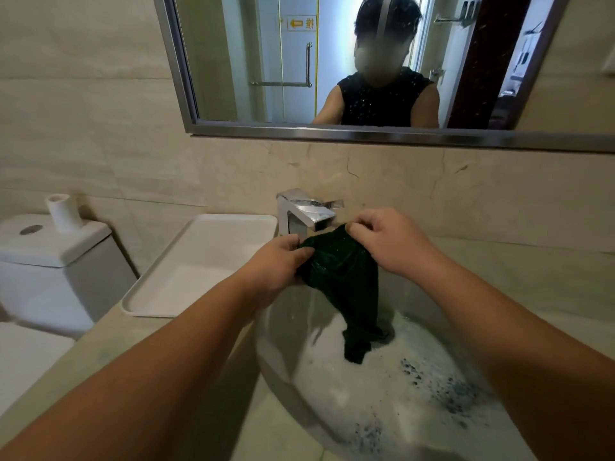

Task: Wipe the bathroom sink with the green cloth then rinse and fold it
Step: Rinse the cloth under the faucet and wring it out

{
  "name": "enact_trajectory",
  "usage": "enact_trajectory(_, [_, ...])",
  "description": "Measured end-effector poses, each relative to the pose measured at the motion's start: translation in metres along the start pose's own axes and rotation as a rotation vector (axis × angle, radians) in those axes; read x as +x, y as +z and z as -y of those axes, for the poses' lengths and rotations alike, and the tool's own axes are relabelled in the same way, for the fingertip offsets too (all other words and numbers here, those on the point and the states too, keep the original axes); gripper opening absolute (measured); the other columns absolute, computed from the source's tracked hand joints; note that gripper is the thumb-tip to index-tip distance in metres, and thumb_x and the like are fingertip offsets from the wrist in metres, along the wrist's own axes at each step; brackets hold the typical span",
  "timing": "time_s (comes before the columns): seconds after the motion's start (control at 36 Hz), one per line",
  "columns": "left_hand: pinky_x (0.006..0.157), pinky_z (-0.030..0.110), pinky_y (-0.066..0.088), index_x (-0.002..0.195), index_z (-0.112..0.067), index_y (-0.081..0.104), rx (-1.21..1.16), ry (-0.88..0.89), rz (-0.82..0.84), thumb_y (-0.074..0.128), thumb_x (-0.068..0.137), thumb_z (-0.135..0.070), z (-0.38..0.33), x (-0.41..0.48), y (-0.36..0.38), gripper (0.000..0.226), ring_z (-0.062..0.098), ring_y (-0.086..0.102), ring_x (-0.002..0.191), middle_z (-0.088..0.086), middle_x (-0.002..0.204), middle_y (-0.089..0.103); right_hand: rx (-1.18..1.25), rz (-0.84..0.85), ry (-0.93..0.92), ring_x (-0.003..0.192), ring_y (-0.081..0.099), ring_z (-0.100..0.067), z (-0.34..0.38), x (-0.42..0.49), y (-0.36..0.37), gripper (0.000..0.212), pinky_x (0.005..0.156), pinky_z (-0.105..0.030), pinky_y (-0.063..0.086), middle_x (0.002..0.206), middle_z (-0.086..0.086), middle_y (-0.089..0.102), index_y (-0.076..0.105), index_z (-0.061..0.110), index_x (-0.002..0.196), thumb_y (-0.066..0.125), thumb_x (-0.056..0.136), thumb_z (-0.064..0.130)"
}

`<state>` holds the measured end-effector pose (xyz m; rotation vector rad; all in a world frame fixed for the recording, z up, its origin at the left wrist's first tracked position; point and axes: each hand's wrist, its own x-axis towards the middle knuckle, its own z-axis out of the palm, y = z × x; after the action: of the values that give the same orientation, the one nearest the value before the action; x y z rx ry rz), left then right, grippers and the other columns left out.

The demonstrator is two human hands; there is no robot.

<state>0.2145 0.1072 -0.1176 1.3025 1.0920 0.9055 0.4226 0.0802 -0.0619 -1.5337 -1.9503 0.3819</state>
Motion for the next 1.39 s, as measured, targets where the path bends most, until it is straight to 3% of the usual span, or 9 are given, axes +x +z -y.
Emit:
enact_trajectory(0.22, [0.078,0.033,0.063,0.116,-0.007,0.072,0.024,0.059,0.025,0.049,0.113,-0.017,-0.010,-0.007,-0.002,0.026,0.021,0.078,0.091,0.012,0.099,0.080,0.038,-0.212,0.100,0.077,0.062,-0.026,0.000,-0.003,0.005,0.030,0.065,-0.039,0.048,0.082,-0.008,0.065,0.063,0.013,0.095,0.042,0.107,0.030])
enact_trajectory(0.36, [0.082,0.036,0.066,0.120,-0.002,0.070,0.085,0.044,-0.084,0.049,0.112,-0.015,-0.006,-0.003,-0.001,0.026,0.031,0.075,0.104,0.023,0.113,0.075,0.369,-0.010,0.451,0.089,0.064,-0.036,-0.014,0.007,0.035,0.025,0.076,-0.042,0.052,0.096,-0.018,0.065,0.056,0.009,0.091,0.045,0.100,0.030])
enact_trajectory(0.5, [0.082,0.042,0.065,0.117,-0.013,0.068,0.033,0.055,-0.190,0.048,0.111,-0.023,-0.009,0.004,0.000,0.023,0.030,0.075,0.100,0.019,0.111,0.076,0.646,0.151,0.438,0.081,0.067,-0.022,-0.005,0.012,0.034,0.017,0.067,-0.034,0.051,0.093,-0.012,0.071,0.064,0.011,0.105,0.070,0.089,0.014])
enact_trajectory(0.64, [0.099,0.053,0.060,0.116,-0.023,0.068,0.152,0.047,-0.241,0.050,0.109,-0.033,-0.007,0.003,-0.004,0.022,0.028,0.074,0.106,0.010,0.111,0.076,0.423,0.203,0.438,0.083,0.073,-0.031,-0.019,0.015,0.031,0.020,0.077,-0.053,0.064,0.100,-0.018,0.068,0.066,0.013,0.100,0.063,0.083,0.004])
enact_trajectory(0.78, [0.097,0.055,0.060,0.117,-0.023,0.067,0.218,0.052,-0.215,0.059,0.105,-0.040,0.000,-0.001,-0.006,0.022,0.027,0.075,0.104,0.008,0.111,0.077,0.287,0.151,0.421,0.078,0.078,-0.028,-0.017,0.019,0.037,0.021,0.070,-0.044,0.066,0.096,-0.013,0.073,0.069,0.017,0.110,0.053,0.096,0.013])
enact_trajectory(0.97, [0.102,0.050,0.060,0.123,-0.013,0.065,0.185,-0.081,0.013,0.082,0.083,0.002,0.000,-0.004,-0.028,0.046,0.031,0.077,0.106,0.015,0.115,0.078,0.691,0.232,0.529,0.085,0.070,-0.029,0.004,0.021,0.072,0.016,0.080,-0.046,0.063,0.100,-0.016,0.072,0.068,0.009,0.107,0.056,0.096,0.012])
enact_trajectory(1.11, [0.102,0.053,0.059,0.119,-0.019,0.063,0.289,-0.079,-0.001,0.072,0.091,0.001,-0.003,-0.007,-0.036,0.036,0.031,0.073,0.111,0.014,0.118,0.075,0.891,0.160,0.611,0.108,0.069,-0.030,-0.001,0.026,0.083,0.025,0.095,-0.054,0.056,0.115,-0.013,0.074,0.069,0.016,0.115,0.062,0.091,0.019])
enact_trajectory(1.28, [0.097,0.058,0.061,0.114,-0.019,0.064,0.306,-0.060,-0.053,0.066,0.092,0.006,-0.004,-0.007,-0.035,0.033,0.035,0.074,0.108,0.017,0.115,0.074,1.125,0.140,0.603,0.107,0.071,-0.033,-0.007,0.029,0.081,0.031,0.084,-0.053,0.062,0.117,-0.017,0.071,0.062,0.014,0.119,0.048,0.100,-0.005])
enact_trajectory(1.39, [0.101,0.054,0.060,0.117,-0.018,0.069,0.270,-0.052,-0.069,0.068,0.093,0.004,-0.006,-0.008,-0.034,0.032,0.033,0.076,0.106,0.016,0.114,0.076,0.961,0.210,0.523,0.109,0.070,-0.032,-0.008,0.030,0.085,0.040,0.088,-0.047,0.061,0.122,-0.017,0.070,0.066,0.012,0.119,0.053,0.092,-0.013])
